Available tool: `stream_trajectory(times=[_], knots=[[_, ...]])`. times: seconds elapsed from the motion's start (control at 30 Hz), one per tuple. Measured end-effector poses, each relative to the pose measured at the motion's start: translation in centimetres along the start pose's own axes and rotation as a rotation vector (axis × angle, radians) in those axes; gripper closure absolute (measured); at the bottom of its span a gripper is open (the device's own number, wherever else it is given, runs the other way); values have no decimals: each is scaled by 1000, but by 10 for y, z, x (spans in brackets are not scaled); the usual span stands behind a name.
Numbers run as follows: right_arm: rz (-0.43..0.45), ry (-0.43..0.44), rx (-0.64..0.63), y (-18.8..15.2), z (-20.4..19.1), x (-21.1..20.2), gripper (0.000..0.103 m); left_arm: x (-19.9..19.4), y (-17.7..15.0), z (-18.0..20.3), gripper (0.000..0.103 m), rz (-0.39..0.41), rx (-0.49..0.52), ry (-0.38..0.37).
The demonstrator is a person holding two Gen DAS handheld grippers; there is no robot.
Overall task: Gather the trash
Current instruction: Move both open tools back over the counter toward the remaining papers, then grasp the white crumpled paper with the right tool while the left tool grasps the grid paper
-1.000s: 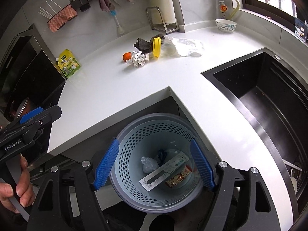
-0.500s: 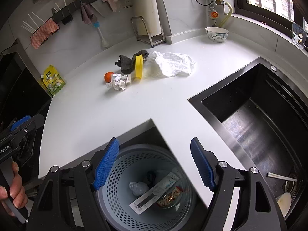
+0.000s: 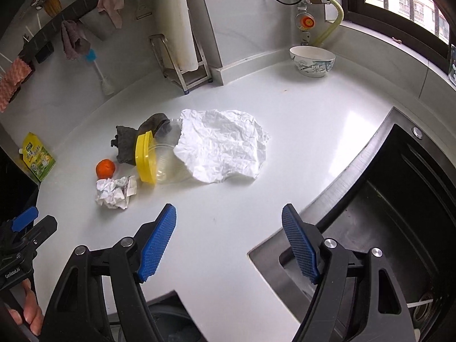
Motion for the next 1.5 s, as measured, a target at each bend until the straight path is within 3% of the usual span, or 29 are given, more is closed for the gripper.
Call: stream_trajectory(times=[0.23, 0.47, 0.87, 1.13, 1.2, 1.5], knots=[[8, -21, -18, 40, -2, 59, 30, 39, 16, 5, 8, 39, 4, -16], [-21, -51, -103, 53, -2, 109, 30, 68, 16, 12, 8, 38, -2, -38], [4, -60, -237, 55, -13, 129, 32, 86, 13, 12, 8, 19, -6, -39], [7, -29, -285, 48, -24, 124, 71, 94, 9, 13, 8, -6, -32, -53], [-1, -28, -288, 46, -26, 122, 96, 95, 8, 13, 8, -13, -34, -54], [-13, 18, -156, 44, -13, 108, 99, 109, 2, 11, 9, -44, -61, -58]])
Point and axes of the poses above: each gripper's, at about its wrist camera, not at the fingertips, and x roughly the way its jaws point, z to its right, y to its top, the point moved 7 cm from there along x, roughly the way its jaws point, and after that the axes turned 13 degrees about x, right-handed, at the moved point
